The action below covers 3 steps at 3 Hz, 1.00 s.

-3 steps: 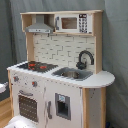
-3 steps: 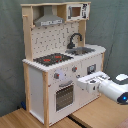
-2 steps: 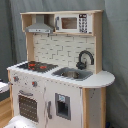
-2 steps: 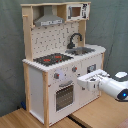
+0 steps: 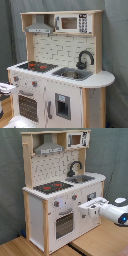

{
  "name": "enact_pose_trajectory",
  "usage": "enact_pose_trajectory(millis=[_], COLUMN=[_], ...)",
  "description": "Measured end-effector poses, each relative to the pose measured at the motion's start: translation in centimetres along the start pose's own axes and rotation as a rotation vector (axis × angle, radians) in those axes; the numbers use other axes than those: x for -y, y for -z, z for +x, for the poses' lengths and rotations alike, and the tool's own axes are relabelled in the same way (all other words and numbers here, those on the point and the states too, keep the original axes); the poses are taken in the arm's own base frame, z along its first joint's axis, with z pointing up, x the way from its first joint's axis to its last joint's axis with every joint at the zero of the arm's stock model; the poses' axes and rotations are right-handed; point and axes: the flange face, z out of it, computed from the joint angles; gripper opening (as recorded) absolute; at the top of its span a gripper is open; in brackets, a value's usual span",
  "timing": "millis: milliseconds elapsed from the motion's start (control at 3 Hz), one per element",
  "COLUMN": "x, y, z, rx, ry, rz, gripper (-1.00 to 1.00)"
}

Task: Play with the kitchen

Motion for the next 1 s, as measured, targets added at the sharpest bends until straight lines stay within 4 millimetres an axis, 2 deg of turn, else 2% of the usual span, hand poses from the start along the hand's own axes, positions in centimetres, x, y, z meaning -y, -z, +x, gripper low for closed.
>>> enact_pose_trajectory(millis=[1000], x=[2.0], y=[-7.0], z=[-1.2], rx=[-0.051], ry=[-0.015], rz=[0.007], gripper=[1.00])
